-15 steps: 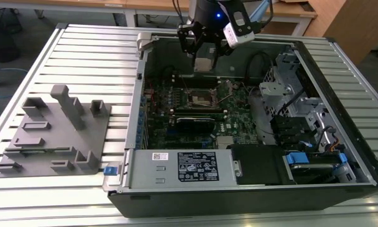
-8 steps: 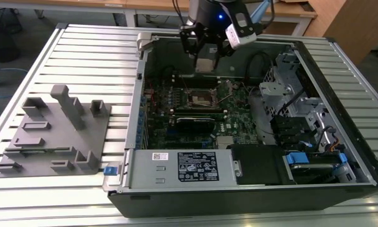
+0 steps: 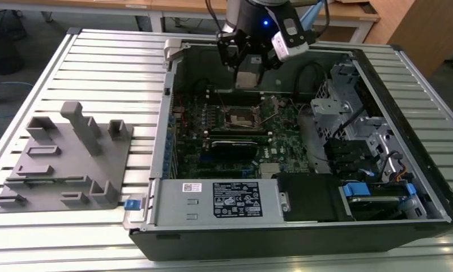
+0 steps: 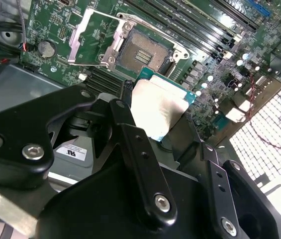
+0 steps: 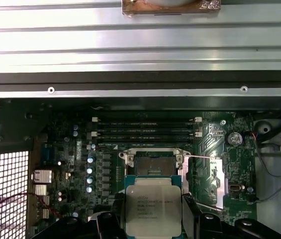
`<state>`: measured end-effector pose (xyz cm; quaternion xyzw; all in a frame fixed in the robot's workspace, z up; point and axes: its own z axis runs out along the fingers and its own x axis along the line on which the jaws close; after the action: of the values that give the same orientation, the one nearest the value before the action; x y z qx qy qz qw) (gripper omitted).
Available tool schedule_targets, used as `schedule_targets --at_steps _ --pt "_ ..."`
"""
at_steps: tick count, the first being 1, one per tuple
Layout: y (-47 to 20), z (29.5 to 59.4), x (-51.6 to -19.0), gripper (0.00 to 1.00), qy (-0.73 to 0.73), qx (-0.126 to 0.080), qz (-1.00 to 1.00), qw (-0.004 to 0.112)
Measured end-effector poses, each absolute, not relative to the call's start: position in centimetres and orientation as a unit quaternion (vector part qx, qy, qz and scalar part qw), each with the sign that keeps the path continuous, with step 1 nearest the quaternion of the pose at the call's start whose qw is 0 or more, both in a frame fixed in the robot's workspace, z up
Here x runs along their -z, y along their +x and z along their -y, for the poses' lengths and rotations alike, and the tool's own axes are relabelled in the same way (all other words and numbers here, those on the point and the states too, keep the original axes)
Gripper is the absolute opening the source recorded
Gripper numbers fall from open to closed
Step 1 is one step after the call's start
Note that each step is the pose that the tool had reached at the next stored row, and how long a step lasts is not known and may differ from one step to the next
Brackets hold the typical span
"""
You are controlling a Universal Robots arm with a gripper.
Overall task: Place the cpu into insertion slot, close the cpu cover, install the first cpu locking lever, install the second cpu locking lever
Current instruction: 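Place the cpu into insertion slot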
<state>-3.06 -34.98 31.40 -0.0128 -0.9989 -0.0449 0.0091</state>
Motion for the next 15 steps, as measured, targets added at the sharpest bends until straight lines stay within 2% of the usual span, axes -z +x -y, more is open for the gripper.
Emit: schedule_targets --at_steps 10,15 --pt "-3.04 34.98 -31.09 0.54 -0.013 0.045 0.999 0.009" --pt "-3.05 34.98 -30.55 0.54 -0.013 0.045 0.999 0.003"
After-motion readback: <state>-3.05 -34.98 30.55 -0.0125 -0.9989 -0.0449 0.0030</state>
